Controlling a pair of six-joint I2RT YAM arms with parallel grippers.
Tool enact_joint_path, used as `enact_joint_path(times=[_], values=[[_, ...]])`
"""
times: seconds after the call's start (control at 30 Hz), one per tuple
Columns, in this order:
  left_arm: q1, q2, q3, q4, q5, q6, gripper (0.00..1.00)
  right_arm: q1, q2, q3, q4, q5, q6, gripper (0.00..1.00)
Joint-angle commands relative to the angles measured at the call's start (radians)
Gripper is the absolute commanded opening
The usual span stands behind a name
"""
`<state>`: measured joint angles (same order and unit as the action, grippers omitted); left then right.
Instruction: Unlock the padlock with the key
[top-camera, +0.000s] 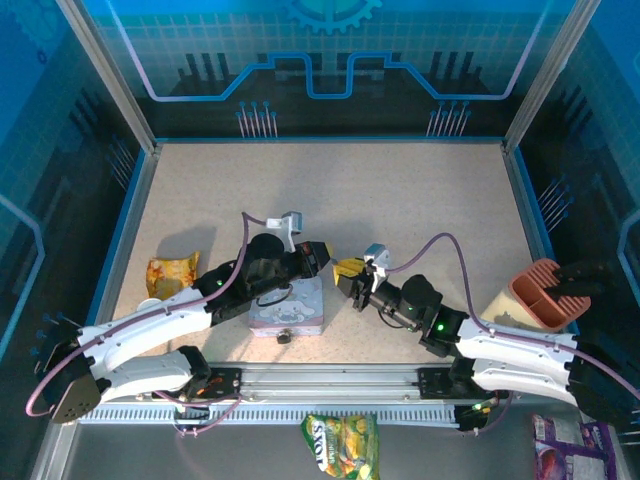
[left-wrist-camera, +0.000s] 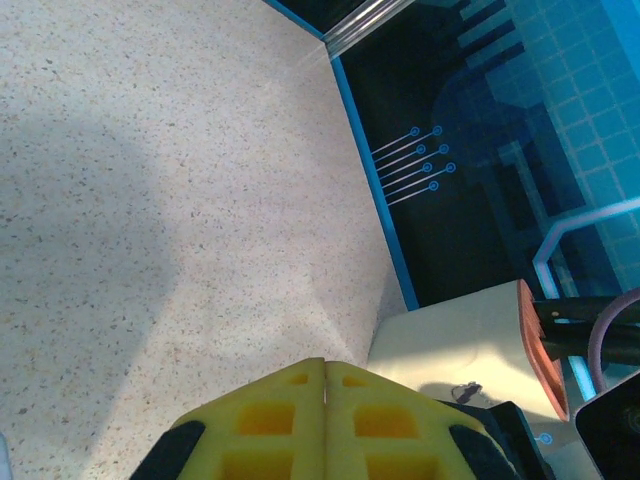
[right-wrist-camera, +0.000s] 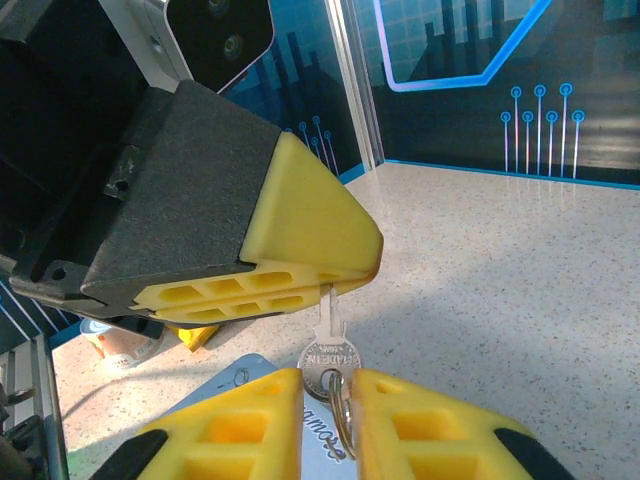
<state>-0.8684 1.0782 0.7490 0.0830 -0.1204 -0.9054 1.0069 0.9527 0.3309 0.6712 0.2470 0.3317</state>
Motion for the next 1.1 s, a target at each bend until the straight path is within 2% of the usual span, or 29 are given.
enact_joint_path(times=[0.0, 0.2, 0.37, 0.5, 0.6, 1.07], values=[[0.003, 0.002, 0.007, -0.025, -0.025, -0.035, 0.00, -0.009, 0.015, 0.009, 0.042, 0.012, -0.026, 0.20], [0.002, 0.011, 0.049, -0.143, -0.063, -0.109, 0.00, 0.006, 0.032, 0.011, 0.044, 0.041, -0.113, 0.23], [0.001, 0.015, 0.111, -0.398, -0.155, -0.270, 0.00, 0.092, 0.056, -0.028, 0.162, 0.180, -0.384, 0.30], [-0.013, 0.000, 0.081, -0.416, -0.182, -0.385, 0.00, 0.153, 0.109, -0.021, 0.230, 0.203, -0.552, 0.32], [-0.022, 0.017, 0.098, -0.434, -0.182, -0.420, 0.00, 0.165, 0.152, -0.009, 0.275, 0.216, -0.587, 0.31], [-0.043, 0.053, 0.157, -0.465, -0.182, -0.408, 0.00, 0.171, 0.295, 0.019, 0.330, 0.235, -0.634, 0.32]])
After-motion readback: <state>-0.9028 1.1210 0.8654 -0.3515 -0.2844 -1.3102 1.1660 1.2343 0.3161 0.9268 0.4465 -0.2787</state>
